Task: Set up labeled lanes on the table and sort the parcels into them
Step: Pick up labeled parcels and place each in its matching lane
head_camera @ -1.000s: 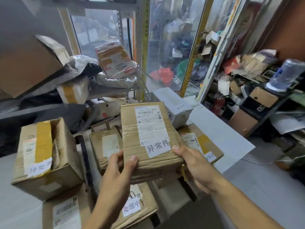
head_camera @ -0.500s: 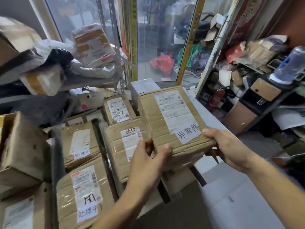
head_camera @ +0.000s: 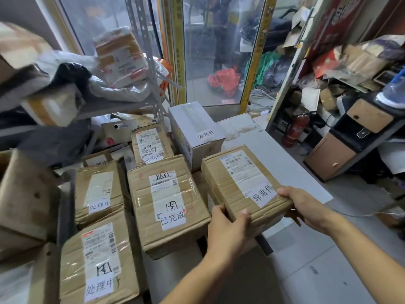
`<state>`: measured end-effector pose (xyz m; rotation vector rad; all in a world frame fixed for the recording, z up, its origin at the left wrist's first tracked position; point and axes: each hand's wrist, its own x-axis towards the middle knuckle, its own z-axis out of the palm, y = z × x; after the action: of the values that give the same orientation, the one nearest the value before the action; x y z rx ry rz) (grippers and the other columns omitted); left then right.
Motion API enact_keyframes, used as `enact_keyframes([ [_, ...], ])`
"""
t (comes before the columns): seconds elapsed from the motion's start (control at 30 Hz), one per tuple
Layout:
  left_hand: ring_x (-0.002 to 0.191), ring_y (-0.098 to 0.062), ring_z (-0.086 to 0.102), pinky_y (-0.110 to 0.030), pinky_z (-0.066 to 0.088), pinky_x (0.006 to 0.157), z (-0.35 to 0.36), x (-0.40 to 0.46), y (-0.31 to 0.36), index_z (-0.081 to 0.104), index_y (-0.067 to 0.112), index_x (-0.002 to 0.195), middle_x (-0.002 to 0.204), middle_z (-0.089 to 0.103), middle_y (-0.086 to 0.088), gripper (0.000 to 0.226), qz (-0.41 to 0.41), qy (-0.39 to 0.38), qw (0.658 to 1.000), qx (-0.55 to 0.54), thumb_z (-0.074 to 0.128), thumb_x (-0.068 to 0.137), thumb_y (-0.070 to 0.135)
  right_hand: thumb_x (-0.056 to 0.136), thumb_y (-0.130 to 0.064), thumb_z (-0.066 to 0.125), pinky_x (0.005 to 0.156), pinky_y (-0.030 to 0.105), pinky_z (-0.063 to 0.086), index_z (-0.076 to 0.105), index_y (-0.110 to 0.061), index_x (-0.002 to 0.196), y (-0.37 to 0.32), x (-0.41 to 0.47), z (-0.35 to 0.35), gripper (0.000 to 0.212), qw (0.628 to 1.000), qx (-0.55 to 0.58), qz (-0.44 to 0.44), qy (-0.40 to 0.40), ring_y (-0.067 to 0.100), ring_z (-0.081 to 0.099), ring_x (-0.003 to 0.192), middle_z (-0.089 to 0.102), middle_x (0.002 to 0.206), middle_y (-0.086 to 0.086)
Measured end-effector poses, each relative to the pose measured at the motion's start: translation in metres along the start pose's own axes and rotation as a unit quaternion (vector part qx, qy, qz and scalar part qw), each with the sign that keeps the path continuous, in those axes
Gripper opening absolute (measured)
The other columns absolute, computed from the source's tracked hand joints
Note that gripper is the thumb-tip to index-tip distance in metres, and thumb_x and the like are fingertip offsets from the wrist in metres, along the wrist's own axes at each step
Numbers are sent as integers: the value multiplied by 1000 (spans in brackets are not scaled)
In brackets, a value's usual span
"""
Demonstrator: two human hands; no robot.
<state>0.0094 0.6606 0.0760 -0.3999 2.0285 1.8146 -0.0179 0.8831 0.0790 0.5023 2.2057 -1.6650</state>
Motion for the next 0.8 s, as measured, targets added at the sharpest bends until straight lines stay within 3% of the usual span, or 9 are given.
enact_keyframes([
  [0.1, 95, -6, 60, -33, 51, 87, 5, 12, 0, 50, 26, 108, 107, 64, 9, 26, -20, 12, 1000, -4, 64, 89, 36, 103, -29, 41, 58, 19, 50, 69, -22, 74, 1, 16, 8, 42, 1000, 4, -13, -13, 7, 58, 64, 65, 76, 2],
  [0.23, 107, -16, 58, -38, 46, 101, 10, 22, 3, 44, 24, 118, 115, 60, 5, 25, -35, 25, 999, -13, 55, 96, 26, 104, -23, 39, 69, 31, 45, 71, -11, 90, 6, 35, 15, 37, 999, -6, -25, -24, 19, 57, 76, 71, 86, 7],
  [0.37, 111, -12, 55, -28, 41, 97, 15, 25, 6, 43, 28, 120, 117, 57, 9, 26, 8, 60, 998, -2, 48, 98, 16, 105, -21, 36, 60, 14, 50, 74, -21, 96, 5, 40, 21, 39, 999, -7, -31, -42, 5, 69, 75, 77, 93, -2],
  [0.5, 136, -16, 40, -35, 29, 117, 15, 26, 8, 28, 17, 148, 147, 43, 0, 56, 68, 85, 993, 48, 46, 96, 7, 99, -39, 40, 81, 17, 51, 65, -28, 126, 5, 42, 24, 38, 996, -34, -63, -56, 5, 67, 105, 72, 117, -9],
  [0.63, 149, -16, 16, -33, 13, 123, 12, 27, 10, 5, 11, 157, 163, 17, -4, 73, 81, 77, 990, 91, 44, 96, 4, 105, -34, 44, 114, 40, 40, 42, -23, 151, 11, 42, 23, 48, 996, -32, -63, -49, 15, 53, 131, 57, 143, -4],
  [0.8, 150, -15, 14, -35, 13, 123, 9, 27, 8, 2, 13, 157, 163, 16, -3, 75, 90, 74, 988, 100, 46, 96, 8, 102, -37, 48, 116, 43, 37, 38, -20, 153, 12, 40, 24, 54, 997, -31, -66, -38, 16, 50, 134, 54, 145, -2],
])
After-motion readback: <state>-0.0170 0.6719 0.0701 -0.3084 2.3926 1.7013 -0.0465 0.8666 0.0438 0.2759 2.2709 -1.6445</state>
